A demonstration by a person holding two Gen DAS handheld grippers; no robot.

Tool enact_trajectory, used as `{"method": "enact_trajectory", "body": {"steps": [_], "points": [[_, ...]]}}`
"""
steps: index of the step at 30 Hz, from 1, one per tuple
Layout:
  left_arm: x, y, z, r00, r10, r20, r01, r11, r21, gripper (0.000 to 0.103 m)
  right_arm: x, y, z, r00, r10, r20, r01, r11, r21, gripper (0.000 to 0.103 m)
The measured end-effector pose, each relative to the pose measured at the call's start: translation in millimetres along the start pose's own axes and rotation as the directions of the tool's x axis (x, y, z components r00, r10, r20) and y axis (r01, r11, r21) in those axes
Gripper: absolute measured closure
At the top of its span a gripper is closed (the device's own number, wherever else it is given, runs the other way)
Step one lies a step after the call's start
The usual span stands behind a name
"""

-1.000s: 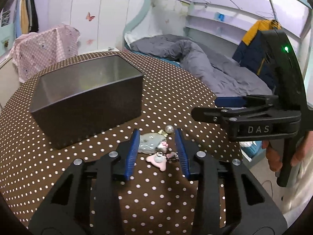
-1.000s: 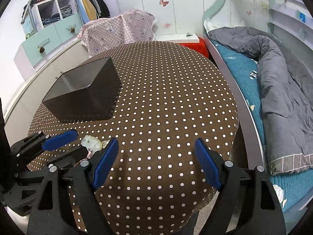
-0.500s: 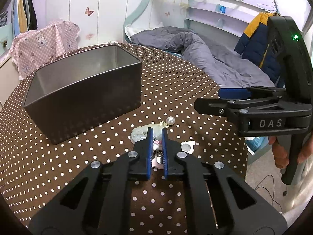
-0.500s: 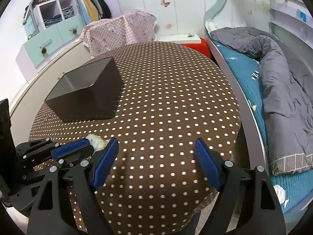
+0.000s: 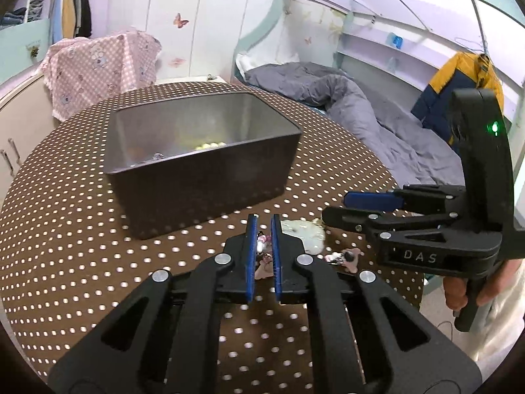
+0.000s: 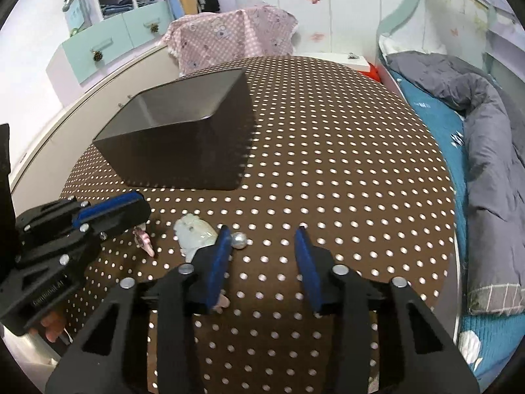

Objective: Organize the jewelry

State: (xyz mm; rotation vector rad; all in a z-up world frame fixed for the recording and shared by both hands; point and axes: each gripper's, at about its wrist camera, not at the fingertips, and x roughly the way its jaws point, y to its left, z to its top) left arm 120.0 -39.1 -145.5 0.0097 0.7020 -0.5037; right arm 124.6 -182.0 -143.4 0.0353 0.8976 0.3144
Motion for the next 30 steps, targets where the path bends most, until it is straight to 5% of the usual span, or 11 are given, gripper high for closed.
{"method": "enact_trajectory", "body": {"steps": [4, 30], "points": [[-2.4, 4.5, 1.2, 1.000, 0.001, 0.012, -0.001, 1.000, -0.016, 0.094, 4.3, 1.7, 2.9, 0.999, 0.033, -0.002, -0.033, 0.999, -0.003, 0.093], [-30.9, 30.3, 27.0, 0.989, 0.074, 0.126, -0.068, 0.996, -0.052, 0.094, -27.8, 21.6, 44.5, 0.992, -0.009, 0.126, 0.022, 0.995, -0.102, 0.093]]}}
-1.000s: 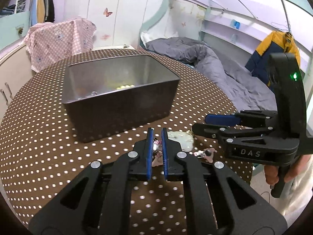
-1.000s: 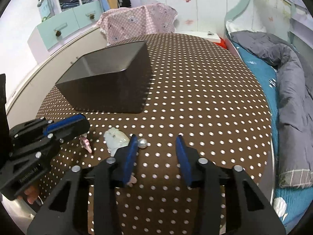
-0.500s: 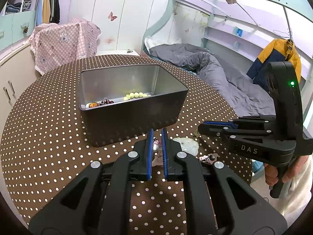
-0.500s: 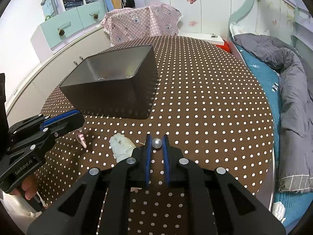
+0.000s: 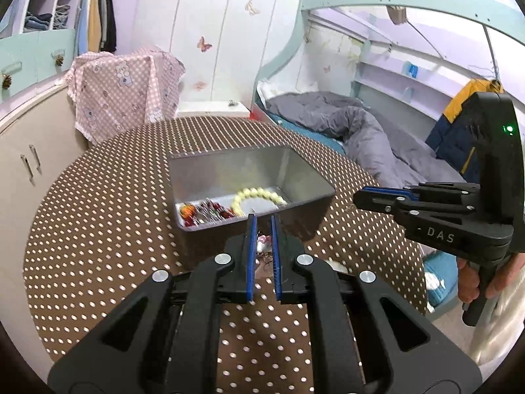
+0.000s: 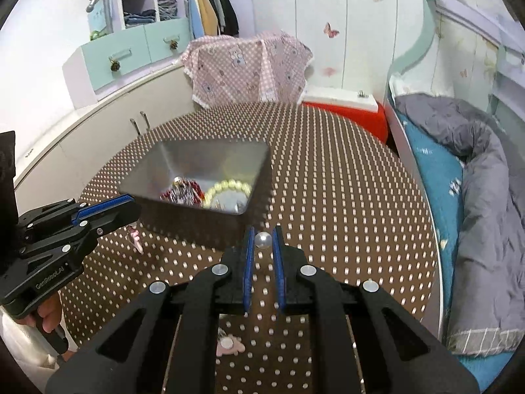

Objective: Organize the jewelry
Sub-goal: 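Lower both held pieces into the tin and open both tools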

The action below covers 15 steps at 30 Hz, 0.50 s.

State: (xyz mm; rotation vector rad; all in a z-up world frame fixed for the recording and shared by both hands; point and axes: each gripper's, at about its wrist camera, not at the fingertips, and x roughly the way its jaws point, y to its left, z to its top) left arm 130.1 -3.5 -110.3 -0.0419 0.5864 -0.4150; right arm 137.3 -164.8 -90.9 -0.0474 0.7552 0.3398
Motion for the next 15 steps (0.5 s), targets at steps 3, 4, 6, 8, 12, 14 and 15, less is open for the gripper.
{"method": "enact_trajectory", "body": {"steps": [3, 4, 6, 8, 12, 14, 15], "points": [[-4.2, 5.1, 8.2, 0.999, 0.012, 0.033, -0.012, 1.000, -0.009, 0.094, -2.0, 5.4, 11.0, 1.000, 0.009, 0.028, -0.009, 1.000, -0.027, 0.093], [-4.9, 6.9, 10.9, 0.999, 0.021, 0.044, -0.020, 1.000, -0.011, 0.094, -2.0, 8.0, 14.7, 0.999, 0.013, 0.037, -0.011, 0.999, -0.038, 0.093], [-4.1, 10.1, 15.3, 0.998, 0.033, 0.055, -0.032, 0.999, -0.016, 0.094, -1.5, 12.2, 19.7, 0.999, 0.020, 0.049, -0.017, 0.998, -0.055, 0.093], [-3.2, 13.7, 19.6, 0.997, 0.041, 0.066, -0.039, 0.999, -0.026, 0.094, 0.2, 16.4, 24.4, 0.998, 0.031, 0.056, -0.027, 0.997, -0.070, 0.093], [0.2, 17.9, 29.0, 0.996, 0.045, 0.082, -0.042, 0.998, -0.036, 0.094, 7.8, 22.4, 33.5, 0.997, 0.050, 0.058, -0.045, 0.995, -0.091, 0.093], [2.9, 18.0, 33.2, 0.995, 0.047, 0.086, -0.044, 0.998, -0.033, 0.094, 11.4, 23.7, 35.5, 0.997, 0.058, 0.057, -0.053, 0.994, -0.095, 0.093], [4.5, 18.1, 35.3, 0.995, 0.047, 0.088, -0.044, 0.999, -0.031, 0.094, 14.5, 24.4, 37.1, 0.997, 0.063, 0.054, -0.058, 0.993, -0.098, 0.093]]}}
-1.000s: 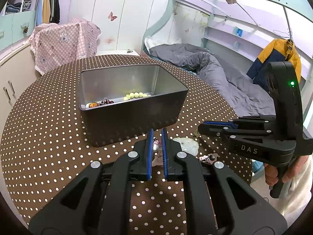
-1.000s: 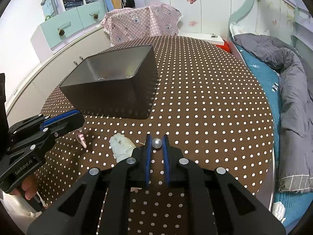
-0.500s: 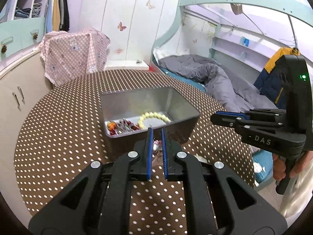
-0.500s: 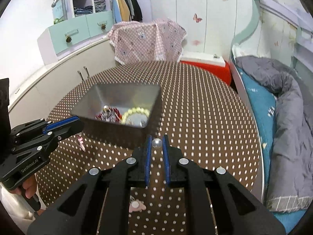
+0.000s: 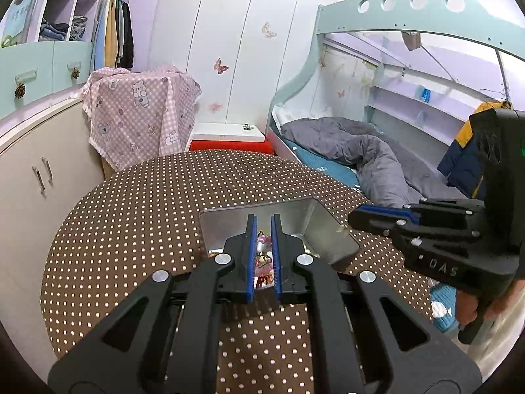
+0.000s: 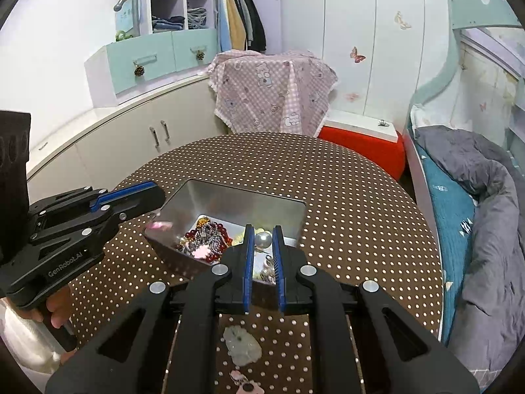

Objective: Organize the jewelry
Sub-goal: 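Lower both held pieces into the tin and open both tools, then grasp the pink bunny charm with right tool while left tool grasps the pale jade pendant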

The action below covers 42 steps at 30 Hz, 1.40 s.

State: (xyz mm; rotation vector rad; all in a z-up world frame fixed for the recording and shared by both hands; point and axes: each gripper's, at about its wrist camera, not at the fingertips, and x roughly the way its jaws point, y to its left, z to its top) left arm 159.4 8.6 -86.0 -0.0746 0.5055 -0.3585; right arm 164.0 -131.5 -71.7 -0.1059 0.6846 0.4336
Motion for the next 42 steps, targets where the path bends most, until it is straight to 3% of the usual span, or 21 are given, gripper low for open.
{"method": "enact_trajectory", "body": {"steps": [4, 6, 7, 8, 9, 10, 11, 15, 20, 42], "points": [[5.1, 0.0, 3.1, 1.000, 0.013, 0.004, -0.013, 1.000, -0.001, 0.094, 3.7, -2.3, 1.6, 1.000, 0.011, -0.008, -0.011, 1.000, 0.002, 0.091], [8.4, 1.5, 2.9, 0.999, 0.028, -0.020, -0.028, 1.000, -0.002, 0.094, 4.8, -5.0, 1.7, 1.000, 0.002, -0.012, -0.002, 1.000, 0.007, 0.080], [10.5, 2.0, 2.5, 0.999, 0.033, -0.034, -0.033, 0.999, 0.000, 0.093, 4.6, -5.5, 1.5, 1.000, -0.003, -0.012, 0.003, 1.000, 0.010, 0.061], [11.5, 2.3, 2.0, 0.998, 0.039, -0.043, -0.038, 0.999, 0.003, 0.081, 4.3, -7.7, 1.3, 1.000, -0.016, -0.007, 0.016, 1.000, 0.017, 0.045], [12.5, 3.2, 1.4, 0.997, 0.053, -0.050, -0.053, 0.999, 0.005, 0.043, 3.0, -9.7, 0.7, 1.000, -0.026, 0.001, 0.026, 0.999, 0.023, 0.043], [11.7, 4.5, 0.8, 0.997, 0.068, -0.045, -0.068, 0.998, -0.001, 0.025, 2.1, -11.3, 0.1, 1.000, -0.027, 0.003, 0.027, 0.999, 0.028, 0.043], [6.4, 7.7, -0.4, 0.996, 0.084, -0.012, -0.084, 0.996, -0.028, 0.021, 1.6, -13.2, -0.3, 1.000, -0.024, 0.002, 0.024, 0.999, 0.035, 0.043], [-0.9, 17.6, 2.0, 0.998, 0.055, 0.008, -0.054, 0.994, -0.099, 0.021, 2.1, -18.8, -2.2, 0.999, -0.039, -0.005, 0.039, 0.998, 0.052, 0.042], [-1.3, 19.1, -0.1, 0.996, 0.091, -0.003, -0.091, 0.993, -0.075, 0.021, 0.7, -20.2, -3.5, 0.999, -0.044, -0.006, 0.044, 0.997, 0.066, 0.040], [-10.3, 9.1, -10.4, 0.995, 0.093, -0.021, -0.094, 0.994, -0.062, 0.021, -17.2, -16.4, -14.0, 0.997, -0.075, -0.002, 0.075, 0.994, 0.078, 0.033]]}}
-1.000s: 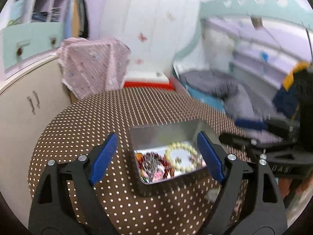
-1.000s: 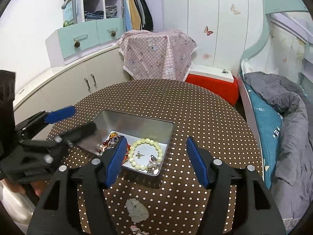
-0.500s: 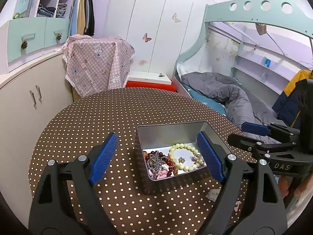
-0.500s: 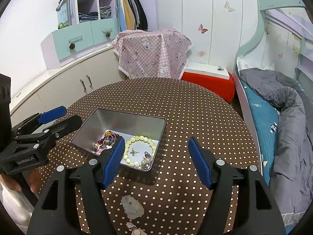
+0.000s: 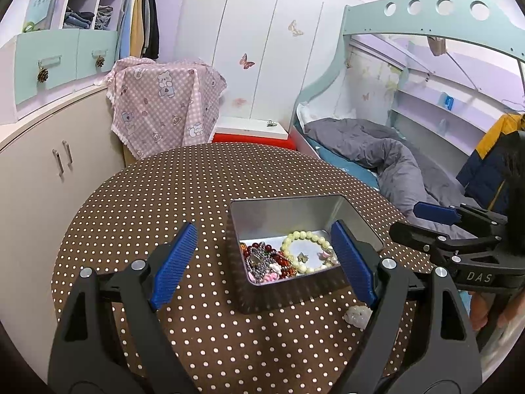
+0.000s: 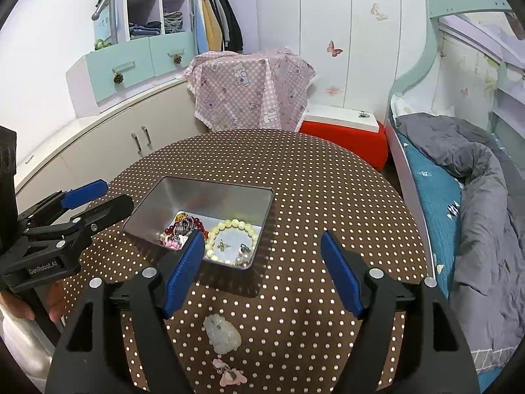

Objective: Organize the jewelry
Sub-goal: 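Grasp the pink bunny charm with right tool while left tool grasps the pale jade pendant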

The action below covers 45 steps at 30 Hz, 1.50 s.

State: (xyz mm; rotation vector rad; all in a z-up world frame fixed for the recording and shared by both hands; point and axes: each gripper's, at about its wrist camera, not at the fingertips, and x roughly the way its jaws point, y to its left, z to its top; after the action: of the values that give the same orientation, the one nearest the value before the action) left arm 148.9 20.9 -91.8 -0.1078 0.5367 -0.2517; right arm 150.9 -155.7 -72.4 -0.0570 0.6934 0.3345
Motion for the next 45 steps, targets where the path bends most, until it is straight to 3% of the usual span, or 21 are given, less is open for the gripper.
{"method": "enact_trajectory", "body": {"steps": [14, 28, 30, 34, 37, 40, 45], "points": [[-12.6, -15.0, -30.2, 0.997, -0.032, -0.076, 0.035, 0.999, 0.040, 0.020, -18.5, -7.0, -40.0, 0.998, -0.038, -0.059, 0.041, 0.998, 0.056, 0.031], [-13.5, -24.0, -62.1, 0.985, -0.051, -0.167, 0.057, 0.998, 0.032, 0.013, -8.9, 12.5, -86.1, 0.985, 0.015, -0.172, -0.008, 0.999, 0.042, 0.031], [-11.9, -26.1, -65.5, 0.982, -0.053, -0.181, 0.060, 0.998, 0.035, 0.012, -7.2, 15.2, -88.6, 0.983, 0.021, -0.182, -0.014, 0.999, 0.035, 0.033], [-5.8, -29.5, -71.2, 0.974, -0.054, -0.221, 0.064, 0.997, 0.038, 0.011, -1.9, 21.2, -95.2, 0.977, 0.035, -0.209, -0.033, 0.999, 0.011, 0.056], [-3.1, -32.4, -74.1, 0.970, -0.055, -0.236, 0.067, 0.997, 0.041, 0.011, -0.9, 26.4, -96.4, 0.978, 0.024, -0.207, -0.029, 0.999, -0.018, 0.064], [-1.3, -37.2, -74.2, 0.969, -0.057, -0.242, 0.070, 0.996, 0.047, 0.011, -1.8, 25.3, -97.5, 0.978, 0.033, -0.204, -0.037, 0.999, -0.013, 0.081], [3.5, -49.2, -73.8, 0.965, -0.065, -0.252, 0.085, 0.994, 0.068, 0.011, -5.2, 20.3, -99.1, 0.979, 0.046, -0.201, -0.046, 0.999, 0.004, 0.081]]}}
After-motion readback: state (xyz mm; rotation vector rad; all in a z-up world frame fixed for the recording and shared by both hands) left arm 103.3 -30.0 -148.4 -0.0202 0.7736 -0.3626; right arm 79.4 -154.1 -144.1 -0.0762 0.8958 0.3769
